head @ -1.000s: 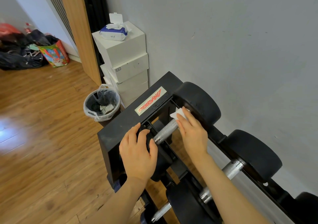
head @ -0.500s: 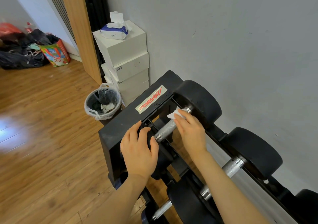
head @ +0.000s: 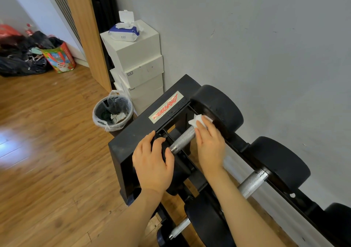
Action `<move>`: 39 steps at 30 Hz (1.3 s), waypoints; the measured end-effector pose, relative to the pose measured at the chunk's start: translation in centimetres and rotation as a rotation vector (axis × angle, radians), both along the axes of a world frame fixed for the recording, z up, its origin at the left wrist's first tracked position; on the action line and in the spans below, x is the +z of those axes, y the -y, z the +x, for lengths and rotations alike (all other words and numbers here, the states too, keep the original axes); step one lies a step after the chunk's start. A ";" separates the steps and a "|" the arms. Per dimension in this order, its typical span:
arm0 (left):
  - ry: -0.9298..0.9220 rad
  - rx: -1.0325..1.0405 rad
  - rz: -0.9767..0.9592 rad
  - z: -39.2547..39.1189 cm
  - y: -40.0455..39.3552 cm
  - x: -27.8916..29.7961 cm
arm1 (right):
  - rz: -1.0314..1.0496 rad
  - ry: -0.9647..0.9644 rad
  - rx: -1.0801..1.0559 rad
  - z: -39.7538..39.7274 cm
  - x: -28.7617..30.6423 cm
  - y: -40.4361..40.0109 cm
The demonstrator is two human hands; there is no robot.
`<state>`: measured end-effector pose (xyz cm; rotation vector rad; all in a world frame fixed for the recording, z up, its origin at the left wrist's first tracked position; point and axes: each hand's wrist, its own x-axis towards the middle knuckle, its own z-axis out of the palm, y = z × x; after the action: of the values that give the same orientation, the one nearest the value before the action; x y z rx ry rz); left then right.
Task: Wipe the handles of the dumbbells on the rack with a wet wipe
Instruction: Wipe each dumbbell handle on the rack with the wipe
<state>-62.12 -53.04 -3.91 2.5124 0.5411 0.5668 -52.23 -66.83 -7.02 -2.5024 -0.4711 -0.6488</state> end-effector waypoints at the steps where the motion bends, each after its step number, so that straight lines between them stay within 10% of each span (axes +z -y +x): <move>1: -0.001 0.001 -0.001 0.0 0.0 0.0 | -0.001 -0.003 0.050 -0.6 -0.4 -0.2; 12: 0.003 0.005 0.007 0.0 0.0 -0.1 | 0.168 -0.029 -0.150 -1.2 -0.1 -1.3; 24: 0.027 0.006 0.018 0.1 0.1 0.1 | 1.009 -0.202 -0.414 -1.5 1.0 -4.7; 39: 0.005 -0.016 0.042 0.3 0.0 0.0 | 0.947 -0.097 -0.410 -1.9 1.1 -5.1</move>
<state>-61.81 -53.06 -3.88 2.5520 0.5119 0.5846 -54.15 -61.72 -5.92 -1.6932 0.3473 -0.6795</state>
